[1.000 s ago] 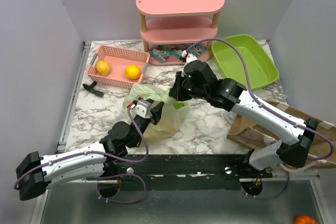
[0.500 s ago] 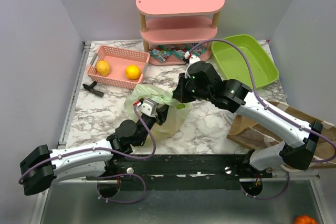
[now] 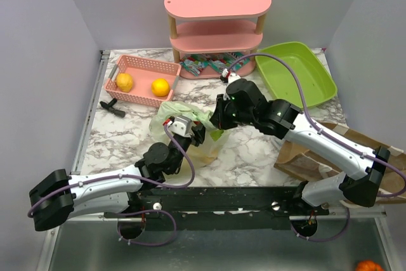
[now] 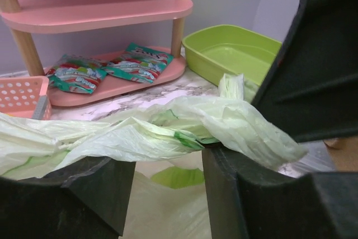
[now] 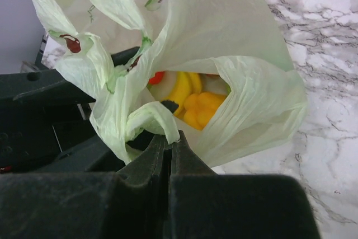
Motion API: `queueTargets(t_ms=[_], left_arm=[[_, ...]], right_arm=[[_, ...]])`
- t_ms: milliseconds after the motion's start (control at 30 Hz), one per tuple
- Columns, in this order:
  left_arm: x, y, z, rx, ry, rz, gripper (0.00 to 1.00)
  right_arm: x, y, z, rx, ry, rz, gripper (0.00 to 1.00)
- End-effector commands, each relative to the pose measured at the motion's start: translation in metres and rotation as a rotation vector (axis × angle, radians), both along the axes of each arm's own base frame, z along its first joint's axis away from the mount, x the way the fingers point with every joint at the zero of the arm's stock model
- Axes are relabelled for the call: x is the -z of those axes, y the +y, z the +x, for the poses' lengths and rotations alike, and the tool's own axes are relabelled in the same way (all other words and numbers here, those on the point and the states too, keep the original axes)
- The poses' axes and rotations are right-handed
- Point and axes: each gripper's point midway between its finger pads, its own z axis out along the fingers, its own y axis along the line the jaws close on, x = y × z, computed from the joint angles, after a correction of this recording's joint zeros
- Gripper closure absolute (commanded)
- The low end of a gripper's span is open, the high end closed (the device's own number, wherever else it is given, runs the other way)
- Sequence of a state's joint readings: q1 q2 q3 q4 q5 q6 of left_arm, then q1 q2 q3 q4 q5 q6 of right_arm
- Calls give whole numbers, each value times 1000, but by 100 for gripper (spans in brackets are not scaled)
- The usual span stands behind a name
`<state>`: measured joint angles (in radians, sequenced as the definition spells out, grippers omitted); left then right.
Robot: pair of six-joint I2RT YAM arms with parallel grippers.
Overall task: Place the food into the grocery bag and tie it
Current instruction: Tie the grocery bag at the center of the board.
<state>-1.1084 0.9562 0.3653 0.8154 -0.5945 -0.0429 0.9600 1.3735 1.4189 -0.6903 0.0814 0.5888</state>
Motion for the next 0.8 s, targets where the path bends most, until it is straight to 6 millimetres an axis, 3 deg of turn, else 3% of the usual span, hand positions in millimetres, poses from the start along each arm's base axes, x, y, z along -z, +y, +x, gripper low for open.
queueTargets(t_ms=[0,67,267,467,767], left_arm=[[-33,1,12,-86,-46,-81,55],[-35,-2,18,-111,-54,-65,62],[-37,-11,24,-121,-56,-34,99],[-30,-7,6,-21,15,-25,100],[-9,-5,-55,312,65,74,100]], right_arm=[[-1,-2,-12,-24,34,29,99],[0,-2,-13,-24,39,33,99],[0,-2,-14,-23,43,38,99],[-4,-4,-4,16,20,8,99],[-22,1,13,41,-37,-14,99]])
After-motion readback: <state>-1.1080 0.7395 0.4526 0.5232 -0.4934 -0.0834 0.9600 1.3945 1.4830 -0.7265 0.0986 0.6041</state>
